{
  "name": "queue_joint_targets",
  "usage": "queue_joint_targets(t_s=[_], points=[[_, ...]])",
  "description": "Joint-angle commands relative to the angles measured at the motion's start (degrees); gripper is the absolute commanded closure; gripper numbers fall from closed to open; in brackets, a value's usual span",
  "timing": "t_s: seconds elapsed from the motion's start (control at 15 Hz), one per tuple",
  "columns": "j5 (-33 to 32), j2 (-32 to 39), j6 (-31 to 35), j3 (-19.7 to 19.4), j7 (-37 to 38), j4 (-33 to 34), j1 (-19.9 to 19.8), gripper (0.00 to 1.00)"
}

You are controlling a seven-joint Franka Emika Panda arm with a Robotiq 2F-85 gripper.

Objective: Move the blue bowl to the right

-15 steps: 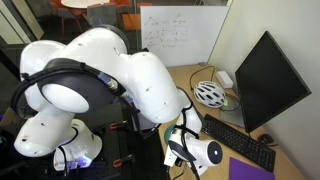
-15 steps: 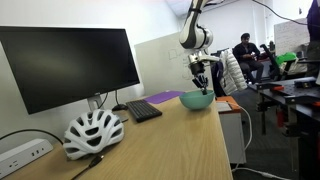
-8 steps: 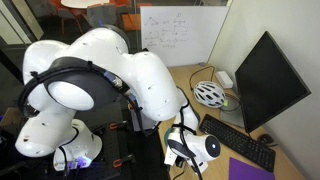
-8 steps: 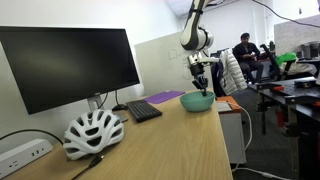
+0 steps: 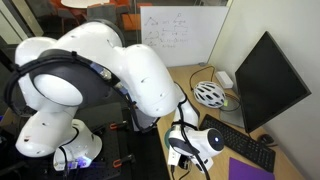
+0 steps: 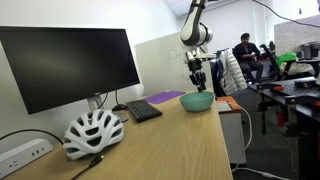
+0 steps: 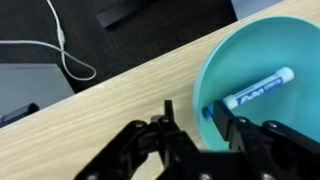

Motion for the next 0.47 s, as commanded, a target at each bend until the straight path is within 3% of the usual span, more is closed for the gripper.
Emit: queue_joint_targets(t_s=[0.0,0.13,0.4], points=[[-0.84,-8.59,-5.03,0.31,-3.3,-3.38,-0.25,0.19],[-1.08,-13.28,-7.39,-0.42,-1.47,-4.52,1.04,0.04],[-3.51,-20.55,-8.75,-1.26,4.38,-6.22,3.28,0.0]])
